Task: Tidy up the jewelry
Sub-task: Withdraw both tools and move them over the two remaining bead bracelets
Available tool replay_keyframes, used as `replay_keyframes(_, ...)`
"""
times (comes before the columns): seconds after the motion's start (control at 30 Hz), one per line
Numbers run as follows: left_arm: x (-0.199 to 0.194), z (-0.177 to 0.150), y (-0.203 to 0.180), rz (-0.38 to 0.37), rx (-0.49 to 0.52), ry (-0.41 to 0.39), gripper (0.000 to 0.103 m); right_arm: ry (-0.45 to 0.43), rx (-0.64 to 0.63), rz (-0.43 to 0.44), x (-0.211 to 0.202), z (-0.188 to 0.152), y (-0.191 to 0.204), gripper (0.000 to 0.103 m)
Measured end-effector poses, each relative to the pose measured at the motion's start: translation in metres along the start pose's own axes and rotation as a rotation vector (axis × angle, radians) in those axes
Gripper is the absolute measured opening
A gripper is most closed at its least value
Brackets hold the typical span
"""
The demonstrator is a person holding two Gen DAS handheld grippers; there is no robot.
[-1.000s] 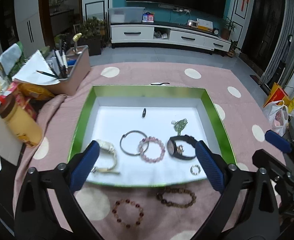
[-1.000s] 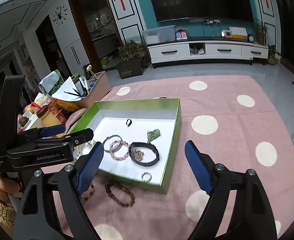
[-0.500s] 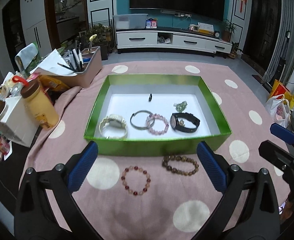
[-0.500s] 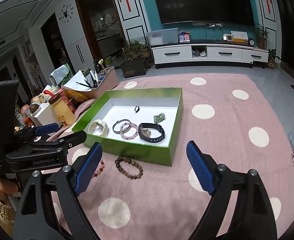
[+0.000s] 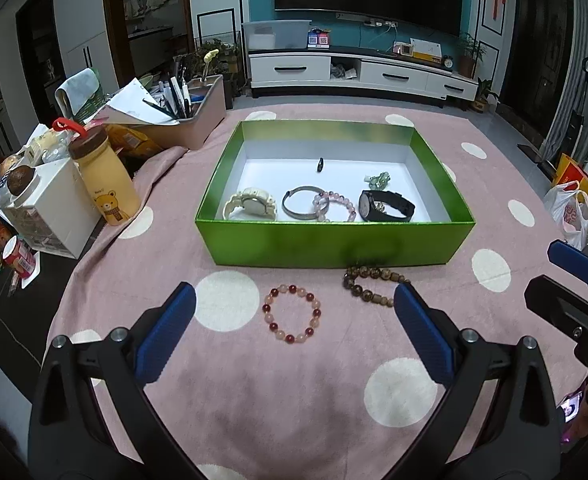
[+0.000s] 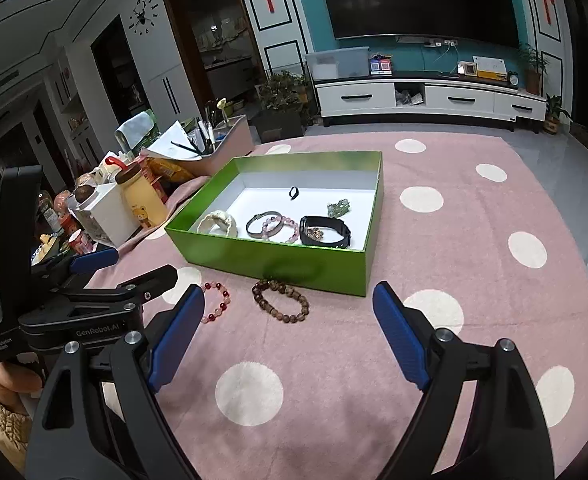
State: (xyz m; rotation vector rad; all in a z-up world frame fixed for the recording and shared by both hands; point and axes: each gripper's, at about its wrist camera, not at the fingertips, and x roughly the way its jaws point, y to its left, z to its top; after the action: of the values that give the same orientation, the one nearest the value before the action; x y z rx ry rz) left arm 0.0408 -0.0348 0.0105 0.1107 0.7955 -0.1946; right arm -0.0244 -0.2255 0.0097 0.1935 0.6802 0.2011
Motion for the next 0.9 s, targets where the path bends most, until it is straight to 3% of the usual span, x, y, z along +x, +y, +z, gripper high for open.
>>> replay_keyframes(0.9,0.029,-0.023,-0.002,-0.019,0.017,0.062,0.101,0.089,0.012,-0.004,0.036,-0.014,-0.002,0.086)
